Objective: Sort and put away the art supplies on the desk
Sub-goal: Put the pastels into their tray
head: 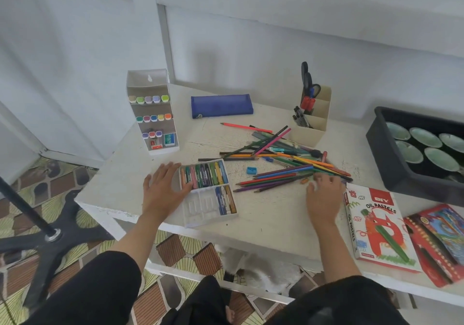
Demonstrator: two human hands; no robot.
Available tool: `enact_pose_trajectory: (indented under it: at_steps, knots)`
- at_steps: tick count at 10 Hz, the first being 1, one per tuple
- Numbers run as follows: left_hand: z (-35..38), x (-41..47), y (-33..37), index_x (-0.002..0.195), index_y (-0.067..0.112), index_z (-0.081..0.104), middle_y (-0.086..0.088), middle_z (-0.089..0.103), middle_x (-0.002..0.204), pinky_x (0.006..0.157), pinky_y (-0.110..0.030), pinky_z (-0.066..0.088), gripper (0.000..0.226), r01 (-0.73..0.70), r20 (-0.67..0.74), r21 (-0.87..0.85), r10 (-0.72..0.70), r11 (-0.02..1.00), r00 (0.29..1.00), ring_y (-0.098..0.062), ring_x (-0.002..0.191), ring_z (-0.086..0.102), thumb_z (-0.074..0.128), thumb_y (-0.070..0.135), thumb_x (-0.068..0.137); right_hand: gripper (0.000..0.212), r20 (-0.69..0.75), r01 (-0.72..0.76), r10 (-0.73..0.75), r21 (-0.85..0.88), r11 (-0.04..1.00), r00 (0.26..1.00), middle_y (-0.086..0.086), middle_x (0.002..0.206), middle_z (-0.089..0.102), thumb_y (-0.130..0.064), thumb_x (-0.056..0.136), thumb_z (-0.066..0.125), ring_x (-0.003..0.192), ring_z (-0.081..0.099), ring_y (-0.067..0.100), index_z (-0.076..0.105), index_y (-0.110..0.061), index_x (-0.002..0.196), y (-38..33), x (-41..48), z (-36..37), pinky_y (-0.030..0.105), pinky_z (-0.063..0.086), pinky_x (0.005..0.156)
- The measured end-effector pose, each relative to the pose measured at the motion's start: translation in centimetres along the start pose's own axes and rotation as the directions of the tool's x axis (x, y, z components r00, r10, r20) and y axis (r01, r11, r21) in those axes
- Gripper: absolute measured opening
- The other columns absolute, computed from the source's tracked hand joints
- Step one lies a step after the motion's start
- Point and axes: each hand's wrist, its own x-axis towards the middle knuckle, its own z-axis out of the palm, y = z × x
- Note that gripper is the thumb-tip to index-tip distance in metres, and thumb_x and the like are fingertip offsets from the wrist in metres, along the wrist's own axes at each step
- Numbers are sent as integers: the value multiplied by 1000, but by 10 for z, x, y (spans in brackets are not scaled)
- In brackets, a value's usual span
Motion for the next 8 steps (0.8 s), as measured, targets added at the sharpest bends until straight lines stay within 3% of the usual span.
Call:
enact_pose_trajectory:
  at_steps: [1,2,3,4,5,6,8]
  knots:
    - [-1,0,1,143,27,38,5,31,153,117,-44,9,64,-3,-4,-1,3,1000,1000,-14,145,19,54,55,88,34,68,-34,42,-118,992,997,20,123,49,-21,93,54,113,44,34,50,-3,121,15,11,-4,43,42,91]
    - [-1,-1,1,142,27,38,5,32,153,117,-44,9,63,-3,-5,-12,3,1000,1000,-15,144,19,54,54,88,35,120,-72,76,-40,997,990,20,125,49,-22,95,51,112,48,33,47,-3,125,19,16,-2,39,44,87]
    - [-1,-1,1,142,27,38,5,32,153,117,-44,9,63,-3,-6,-12,3,1000,1000,-15,144,19,54,54,88,27,127,-149,130,155,977,983,18,112,58,-14,94,53,96,57,27,51,-4,120,19,17,-3,32,45,77]
    - [-1,-1,2,143,26,37,4,32,153,117,-45,9,63,-1,-3,-4,1,1000,1000,-15,144,19,54,54,88,26,188,-299,243,386,873,952,13,105,63,-8,91,58,87,56,19,54,-9,117,17,13,-11,26,43,71]
    - [0,0,1,143,26,38,4,33,153,117,-46,10,63,-4,-3,1,4,1000,1000,-16,144,20,54,53,89,27,265,-378,271,581,720,925,3,106,61,-11,89,62,93,56,15,57,-19,115,11,4,-23,21,46,67]
    - [0,0,1,142,25,39,3,33,152,116,-46,10,62,-7,-5,4,7,1000,1000,-18,144,21,54,53,89,31,333,-342,135,712,613,933,4,103,61,-3,90,57,92,58,18,57,-24,113,3,-10,-33,26,51,73]
    - [0,0,1,143,26,38,4,33,153,116,-45,9,62,0,-2,11,0,1000,1000,-16,144,20,54,52,89,38,290,-215,-64,824,524,955,7,93,62,5,90,54,81,57,21,64,-30,103,-8,-33,-38,32,51,72]
